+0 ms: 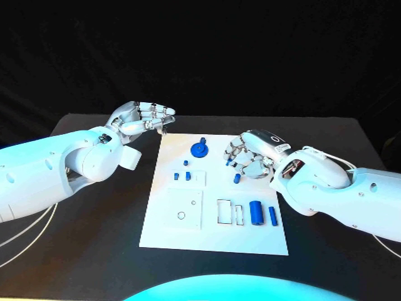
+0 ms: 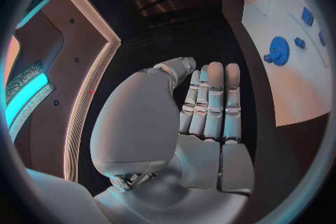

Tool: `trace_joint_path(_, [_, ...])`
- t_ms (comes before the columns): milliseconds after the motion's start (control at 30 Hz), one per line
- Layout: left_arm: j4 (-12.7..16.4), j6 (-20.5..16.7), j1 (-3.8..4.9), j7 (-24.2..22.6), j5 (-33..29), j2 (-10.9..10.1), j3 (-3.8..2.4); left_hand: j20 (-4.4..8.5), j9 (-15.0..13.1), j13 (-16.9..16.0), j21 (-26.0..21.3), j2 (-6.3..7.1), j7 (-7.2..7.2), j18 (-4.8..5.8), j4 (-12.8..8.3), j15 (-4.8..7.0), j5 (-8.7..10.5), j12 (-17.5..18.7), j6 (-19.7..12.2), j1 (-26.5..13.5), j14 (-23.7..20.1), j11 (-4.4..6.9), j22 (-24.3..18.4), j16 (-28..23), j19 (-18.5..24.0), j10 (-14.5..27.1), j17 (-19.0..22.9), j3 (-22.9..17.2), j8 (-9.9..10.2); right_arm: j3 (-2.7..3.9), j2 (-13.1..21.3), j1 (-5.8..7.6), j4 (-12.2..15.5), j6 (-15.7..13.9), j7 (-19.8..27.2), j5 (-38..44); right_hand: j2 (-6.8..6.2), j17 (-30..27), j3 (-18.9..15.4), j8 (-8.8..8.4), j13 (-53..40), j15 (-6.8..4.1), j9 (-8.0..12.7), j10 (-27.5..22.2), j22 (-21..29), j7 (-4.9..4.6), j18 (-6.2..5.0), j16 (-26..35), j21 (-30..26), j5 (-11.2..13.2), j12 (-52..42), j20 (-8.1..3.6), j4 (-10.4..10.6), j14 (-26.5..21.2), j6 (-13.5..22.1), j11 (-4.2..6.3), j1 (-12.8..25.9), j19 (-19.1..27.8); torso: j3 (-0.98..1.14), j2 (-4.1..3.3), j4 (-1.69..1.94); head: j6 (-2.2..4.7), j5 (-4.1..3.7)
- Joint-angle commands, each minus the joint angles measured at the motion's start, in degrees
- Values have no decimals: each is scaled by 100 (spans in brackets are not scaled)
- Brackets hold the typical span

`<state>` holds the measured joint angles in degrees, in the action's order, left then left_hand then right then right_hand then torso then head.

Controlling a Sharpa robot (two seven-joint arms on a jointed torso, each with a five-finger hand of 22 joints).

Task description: Assemble the parts on the task board

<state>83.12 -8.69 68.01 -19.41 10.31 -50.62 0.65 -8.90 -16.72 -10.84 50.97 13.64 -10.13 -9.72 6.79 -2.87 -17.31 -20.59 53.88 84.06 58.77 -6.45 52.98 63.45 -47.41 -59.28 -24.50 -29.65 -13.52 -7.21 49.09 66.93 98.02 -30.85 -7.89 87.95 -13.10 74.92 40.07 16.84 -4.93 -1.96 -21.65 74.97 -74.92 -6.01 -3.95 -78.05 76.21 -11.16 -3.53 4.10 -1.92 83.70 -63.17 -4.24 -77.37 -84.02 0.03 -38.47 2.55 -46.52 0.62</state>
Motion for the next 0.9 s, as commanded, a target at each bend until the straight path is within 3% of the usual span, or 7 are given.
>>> trace_joint_path(33, [27,-69,0,-145,-208,19,-1,25,-8,-5,-31,-30,-11,-73,-1,19,17,-15,6,-32,-10,-18,-5,-21,1,37,6,28,-28,-2,-87,-87,72,-182,264,-128,129,83,-4,7,-25,-29,-6,262,-864,-9,110,14,36,-24,-33,-48,-40,402,-23,205,-84,-102,-6,9,-2,-9,65])
trace_joint_path(100, [30,-85,-1,-154,-233,23,0,25,-8,-5,-31,-30,-11,-73,-1,19,17,-15,6,-32,-10,-18,-5,-21,1,37,6,28,-28,-6,-142,-136,93,-166,290,-112,131,79,0,4,-24,-28,-5,258,-863,-13,109,15,34,-28,-29,-48,-44,402,-19,202,-85,-102,-7,9,2,-4,108])
trace_joint_path(233, [43,-117,-2,-168,-265,34,5,25,-9,-8,-34,-33,-10,-73,-2,19,17,-24,7,-34,-11,-17,-6,-22,2,37,7,30,-30,-27,-261,-233,133,-136,359,-50,131,79,0,4,-24,-28,-5,258,-863,-13,109,15,34,-28,-29,-48,-44,402,-19,202,-85,-102,-8,0,12,-15,119])
trace_joint_path(467, [66,-165,-2,-195,-308,80,11,24,-10,-10,-36,-33,-9,-73,-2,19,17,-30,9,-37,-11,-17,-7,-22,3,37,7,33,-32,-51,-497,-440,96,-104,397,126,133,85,3,0,-23,-25,-6,257,-870,-19,112,7,45,-32,-27,-48,-47,404,-16,198,-84,-106,-9,-4,8,-104,225])
trace_joint_path(600, [63,-180,-2,-202,-325,132,13,24,-12,-13,-39,-34,-8,-73,-1,19,17,-36,13,-40,-12,-16,-8,-23,4,38,7,35,-35,-64,-657,-560,8,-77,351,264,133,84,3,0,-23,-25,-6,257,-869,-19,112,8,43,-32,-27,-48,-47,403,-15,198,-84,-105,-9,-2,4,-139,324])
trace_joint_path(900, [44,-192,-1,-203,-345,223,17,23,-15,-16,-43,-36,-4,-72,1,18,17,-47,19,-47,-14,-14,-11,-24,5,40,8,40,-41,-82,-923,-743,-177,23,209,500,134,81,4,-2,-23,-24,-6,256,-865,-22,110,9,34,-31,-26,-47,-49,403,-13,196,-83,-102,-7,-2,0,-217,439])
